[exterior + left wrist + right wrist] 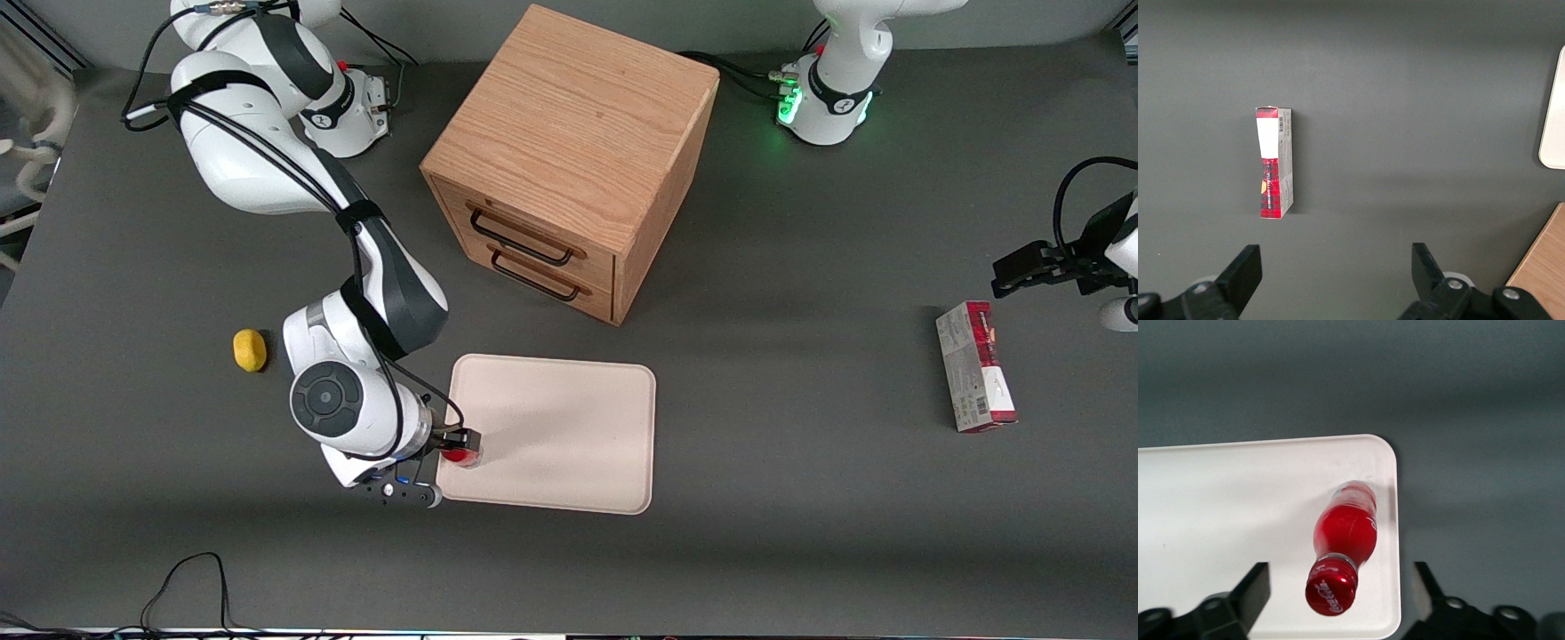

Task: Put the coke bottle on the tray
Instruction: 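Open the right gripper and lift away from the bottle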

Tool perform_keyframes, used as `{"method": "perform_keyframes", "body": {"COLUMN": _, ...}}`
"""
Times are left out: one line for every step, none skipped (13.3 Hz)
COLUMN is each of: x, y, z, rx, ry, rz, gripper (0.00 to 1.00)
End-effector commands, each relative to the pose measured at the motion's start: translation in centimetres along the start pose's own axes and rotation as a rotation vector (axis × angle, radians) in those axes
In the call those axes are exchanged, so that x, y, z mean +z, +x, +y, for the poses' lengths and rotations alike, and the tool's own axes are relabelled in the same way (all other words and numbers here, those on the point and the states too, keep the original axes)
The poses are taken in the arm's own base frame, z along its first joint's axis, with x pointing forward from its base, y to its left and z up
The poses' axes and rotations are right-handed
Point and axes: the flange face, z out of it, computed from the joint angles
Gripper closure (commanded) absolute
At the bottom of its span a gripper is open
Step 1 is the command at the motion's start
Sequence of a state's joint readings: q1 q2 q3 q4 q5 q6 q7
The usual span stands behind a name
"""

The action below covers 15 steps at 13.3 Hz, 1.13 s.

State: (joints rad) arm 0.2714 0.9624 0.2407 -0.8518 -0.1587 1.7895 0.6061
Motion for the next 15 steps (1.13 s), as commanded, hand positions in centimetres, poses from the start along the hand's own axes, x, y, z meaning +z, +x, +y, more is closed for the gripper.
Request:
{"method": "perform_keyframes", "body": {"x": -1.0, "y": -0.2, "z": -0.3, "rx": 0.014, "ry": -0.025, "rz": 0.026, "gripper": 0.00}}
{"method": "perform_keyframes", "body": {"x": -1.5, "y": -0.3, "z": -0.2, "rx": 0.013, "ry": -0.026, "rz": 0.023, "gripper": 0.00}}
{"method": "perform_keyframes", "body": {"x": -2.3, "y": -0.4, "z": 0.2, "rx": 0.009, "ry": -0.034, "rz": 0.017, "gripper": 0.00}}
{"method": "perform_keyframes", "body": {"x": -3.3, "y": -0.3, "z": 1.1, "rx": 0.006, "ry": -0.040, "rz": 0.002, "gripper": 0.00}}
{"method": "perform_keyframes", "body": {"x": -4.1, "y": -0.1, "z": 2.4, "rx": -0.009, "ry": -0.047, "rz": -0.022, "gripper": 0.00}}
{"method": "perform_keyframes", "body": {"x": -5.4, "y": -0.9, "z": 3.0, "rx": -0.048, "ry": -0.069, "rz": -0.060, "gripper": 0.00}}
{"method": "perform_keyframes", "body": {"x": -6.2, "y": -1.3, "z": 4.0, "rx": -0.068, "ry": -0.090, "rz": -0.091, "gripper": 0.00}}
{"method": "perform_keyframes", "body": {"x": -7.6, "y": -1.9, "z": 5.2, "rx": -0.081, "ry": -0.099, "rz": -0.107, "gripper": 0.00}}
{"method": "perform_keyframes", "body": {"x": -9.2, "y": -3.0, "z": 6.4, "rx": -0.104, "ry": -0.104, "rz": -0.122, "gripper": 0.00}}
{"method": "perform_keyframes", "body": {"x": -10.8, "y": -3.8, "z": 8.5, "rx": -0.123, "ry": -0.092, "rz": -0.137, "gripper": 0.00}}
{"method": "perform_keyframes", "body": {"x": -12.6, "y": -4.3, "z": 11.5, "rx": -0.149, "ry": -0.047, "rz": -0.159, "gripper": 0.00}}
{"method": "perform_keyframes", "body": {"x": -14.8, "y": -5.2, "z": 14.4, "rx": -0.196, "ry": -0.022, "rz": -0.170, "gripper": 0.00}}
{"method": "perform_keyframes", "body": {"x": -16.1, "y": -7.1, "z": 15.8, "rx": -0.243, "ry": -0.031, "rz": -0.179, "gripper": 0.00}}
{"method": "perform_keyframes", "body": {"x": -17.5, "y": -7.9, "z": 19.0, "rx": -0.226, "ry": -0.037, "rz": -0.172, "gripper": 0.00}}
{"method": "perform_keyframes", "body": {"x": -19.5, "y": -9.2, "z": 21.1, "rx": -0.239, "ry": -0.029, "rz": -0.160, "gripper": 0.00}}
